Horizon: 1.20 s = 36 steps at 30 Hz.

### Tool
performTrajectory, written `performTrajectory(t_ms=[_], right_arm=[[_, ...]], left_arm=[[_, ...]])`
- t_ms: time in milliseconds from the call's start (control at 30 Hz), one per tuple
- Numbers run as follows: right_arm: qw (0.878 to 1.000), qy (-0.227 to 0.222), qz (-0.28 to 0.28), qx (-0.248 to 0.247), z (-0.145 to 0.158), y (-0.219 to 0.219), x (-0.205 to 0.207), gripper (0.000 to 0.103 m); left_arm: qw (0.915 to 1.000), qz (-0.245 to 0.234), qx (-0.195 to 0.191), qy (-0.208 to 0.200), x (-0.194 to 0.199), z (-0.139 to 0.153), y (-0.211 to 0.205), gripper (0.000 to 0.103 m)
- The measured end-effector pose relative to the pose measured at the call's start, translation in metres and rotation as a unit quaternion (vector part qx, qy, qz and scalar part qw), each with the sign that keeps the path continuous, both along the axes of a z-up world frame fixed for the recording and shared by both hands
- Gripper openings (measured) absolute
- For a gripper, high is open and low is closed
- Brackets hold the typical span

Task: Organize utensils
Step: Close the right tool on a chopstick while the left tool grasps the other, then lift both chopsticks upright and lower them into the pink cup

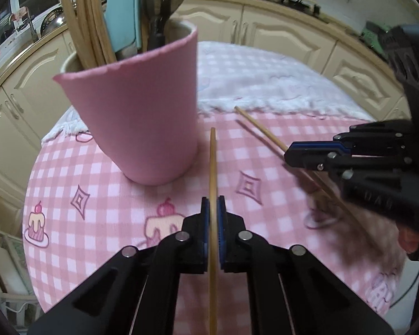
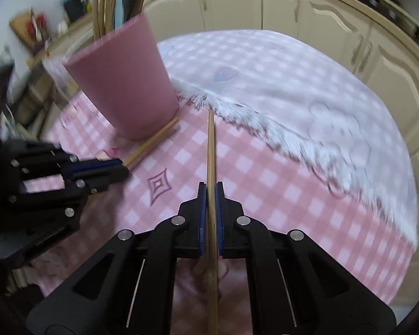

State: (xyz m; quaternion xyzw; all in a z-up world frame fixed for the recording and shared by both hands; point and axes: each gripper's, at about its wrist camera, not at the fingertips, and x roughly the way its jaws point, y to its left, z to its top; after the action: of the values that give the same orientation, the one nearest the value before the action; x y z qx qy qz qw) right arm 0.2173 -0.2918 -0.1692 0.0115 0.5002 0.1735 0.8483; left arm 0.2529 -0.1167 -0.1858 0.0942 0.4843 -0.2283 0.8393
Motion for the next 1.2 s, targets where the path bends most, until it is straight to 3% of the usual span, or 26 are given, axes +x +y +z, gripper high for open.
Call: performTrajectory(t_ms=[233, 433, 700, 933, 1200], right_arm=[[0.992, -0.059, -0.055, 0.096, 0.033, -0.041, -0.036, 0.007], [0.976, -0.135, -0.083, 0.150, 0.070, -0.053, -0.056, 0.007], [0.953, -0.221, -0.104, 0.179, 0.118, -0.045, -0.062, 0.007], [0.945, -0.264, -0.077, 0.177, 0.161, -0.024, -0.050, 0.007], [0.936, -0.309, -0.039, 0.166, 0.211, -0.001, -0.039, 0.007]], left_arm=[[0.9954, -0.020, -0.056, -0.076, -0.035, 0.042, 0.008, 0.005], [0.9809, -0.001, -0.124, -0.150, -0.049, 0.086, 0.026, 0.005], [0.9487, 0.061, -0.194, -0.242, -0.048, 0.139, 0.067, 0.005], [0.9201, 0.097, -0.232, -0.300, -0.034, 0.176, 0.089, 0.005], [0.8899, 0.105, -0.263, -0.358, -0.016, 0.215, 0.087, 0.005]])
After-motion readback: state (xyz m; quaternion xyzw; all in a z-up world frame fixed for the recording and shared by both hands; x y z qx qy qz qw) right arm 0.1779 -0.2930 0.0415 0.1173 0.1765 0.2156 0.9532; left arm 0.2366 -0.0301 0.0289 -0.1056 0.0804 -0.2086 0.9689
